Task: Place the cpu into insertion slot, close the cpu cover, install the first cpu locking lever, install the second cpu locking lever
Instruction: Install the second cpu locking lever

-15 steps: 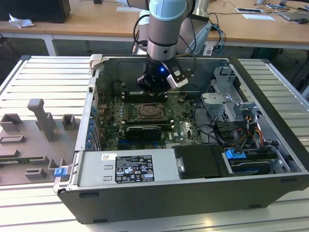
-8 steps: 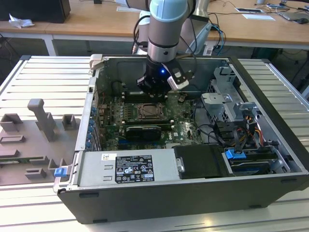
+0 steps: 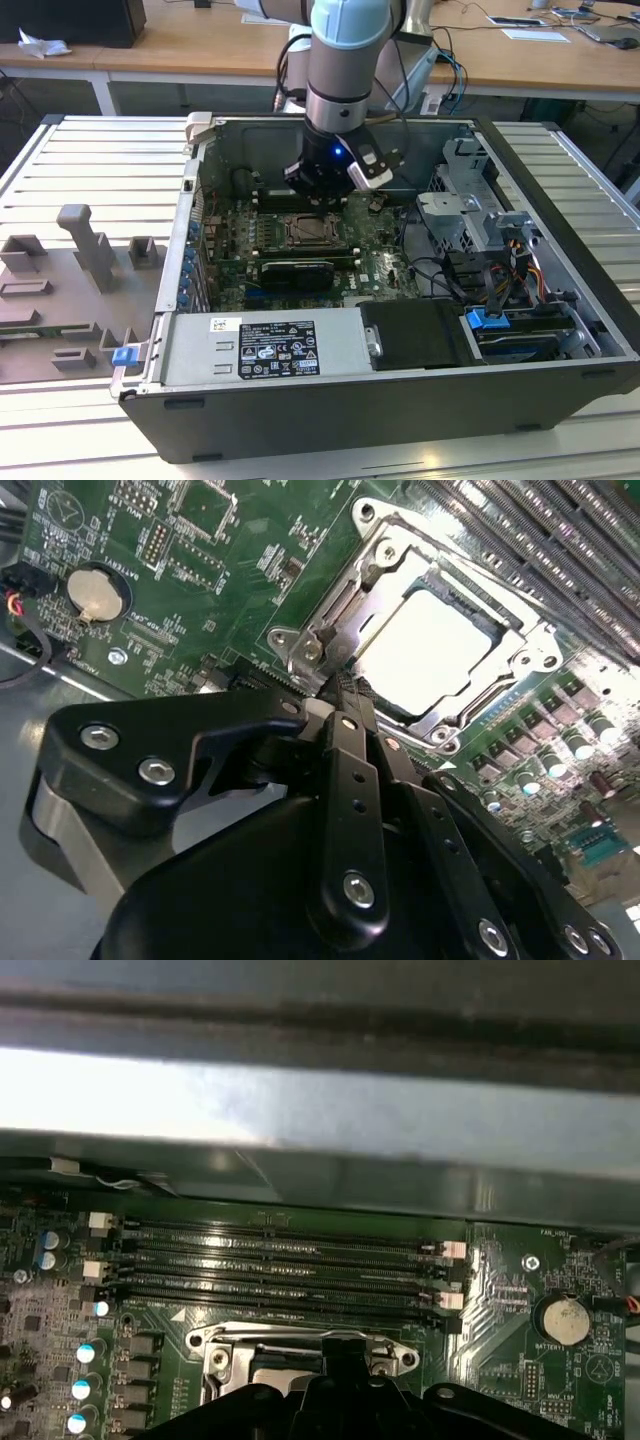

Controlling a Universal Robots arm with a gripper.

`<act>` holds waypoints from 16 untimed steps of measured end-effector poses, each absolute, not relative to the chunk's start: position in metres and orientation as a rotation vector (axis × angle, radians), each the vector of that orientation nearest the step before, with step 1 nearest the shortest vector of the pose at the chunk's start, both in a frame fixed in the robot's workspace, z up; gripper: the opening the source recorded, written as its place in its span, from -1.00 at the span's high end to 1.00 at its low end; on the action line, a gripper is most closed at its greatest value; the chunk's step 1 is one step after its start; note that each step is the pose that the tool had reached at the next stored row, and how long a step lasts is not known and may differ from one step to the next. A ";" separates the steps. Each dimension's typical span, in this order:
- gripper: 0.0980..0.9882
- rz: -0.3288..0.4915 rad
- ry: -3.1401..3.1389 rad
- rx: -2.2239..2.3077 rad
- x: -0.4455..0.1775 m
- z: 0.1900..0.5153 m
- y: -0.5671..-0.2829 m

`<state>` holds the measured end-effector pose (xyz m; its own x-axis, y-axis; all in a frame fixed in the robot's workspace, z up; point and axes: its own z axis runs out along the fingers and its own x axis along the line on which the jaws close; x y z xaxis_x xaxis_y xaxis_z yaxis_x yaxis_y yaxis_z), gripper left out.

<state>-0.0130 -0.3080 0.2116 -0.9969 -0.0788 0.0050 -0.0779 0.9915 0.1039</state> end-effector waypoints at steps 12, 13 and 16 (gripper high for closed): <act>0.98 -0.163 -3.126 0.123 -0.016 0.239 -0.322; 0.98 -0.163 -3.126 0.123 -0.017 0.239 -0.325; 0.98 -0.163 -3.126 0.123 -0.017 0.239 -0.338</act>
<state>-0.0174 -0.3381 0.2388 -0.9969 -0.0788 0.0049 -0.0779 0.9915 0.1045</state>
